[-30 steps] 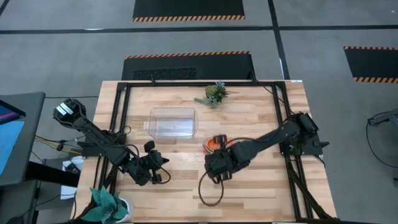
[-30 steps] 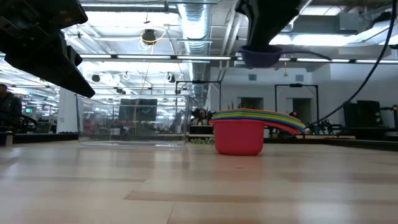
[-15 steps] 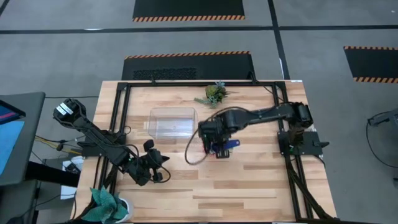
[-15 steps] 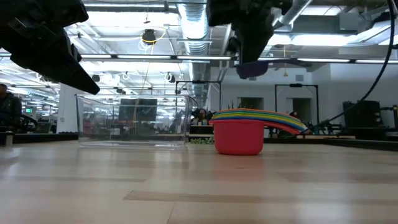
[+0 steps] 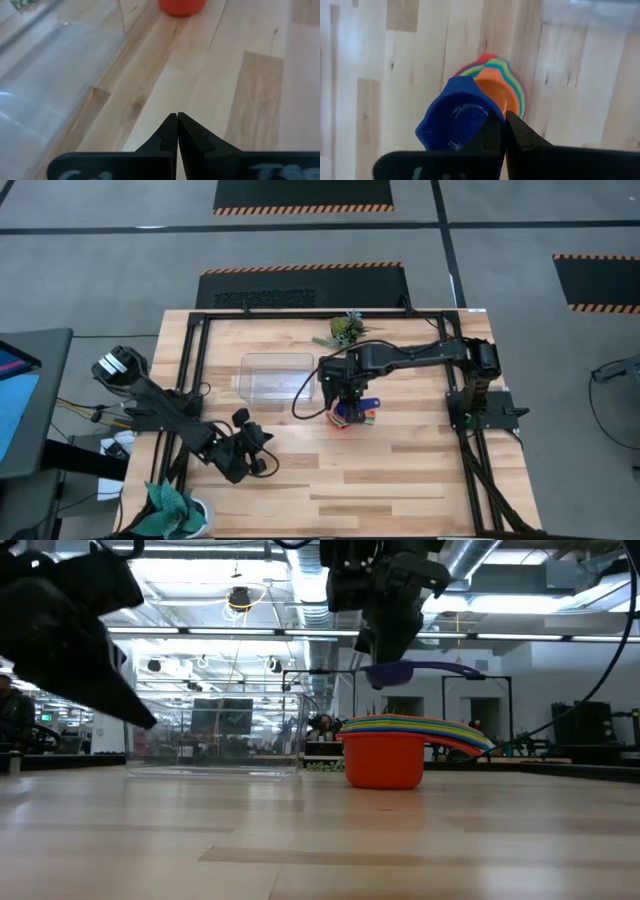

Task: Nest measuring cups in basket
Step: Stack the dark blue measuring cup on top of the orange measuring cup

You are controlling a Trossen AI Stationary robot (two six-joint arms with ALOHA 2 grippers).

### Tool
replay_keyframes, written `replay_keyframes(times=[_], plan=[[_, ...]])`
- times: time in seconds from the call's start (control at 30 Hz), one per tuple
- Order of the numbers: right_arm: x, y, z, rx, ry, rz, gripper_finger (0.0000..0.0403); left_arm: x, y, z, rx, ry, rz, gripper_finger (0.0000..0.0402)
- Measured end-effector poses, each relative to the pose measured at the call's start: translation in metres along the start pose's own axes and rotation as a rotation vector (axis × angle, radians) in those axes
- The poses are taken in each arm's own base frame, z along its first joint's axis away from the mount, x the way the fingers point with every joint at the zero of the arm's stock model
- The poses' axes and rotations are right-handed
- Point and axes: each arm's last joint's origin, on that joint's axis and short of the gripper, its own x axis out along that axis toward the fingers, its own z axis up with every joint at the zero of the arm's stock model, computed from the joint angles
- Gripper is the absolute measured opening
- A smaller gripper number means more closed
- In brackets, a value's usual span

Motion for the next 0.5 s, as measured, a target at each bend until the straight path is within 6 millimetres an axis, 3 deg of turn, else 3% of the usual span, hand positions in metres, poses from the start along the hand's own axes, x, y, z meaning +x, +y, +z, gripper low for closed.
replay_keyframes(times=[0.2,0.5], plan=[[0.001,0.006,0.003,-0.066,-0.018,0.003,0.0009,0.009,-0.007,-0.005,-0.02,-0.003,-0.003,0.0],[0.001,0.004,0.004,-0.088,-0.038,-0.002,0.0053,0.008,-0.014,0.002,-0.048,-0.056,-0.059,0.0]])
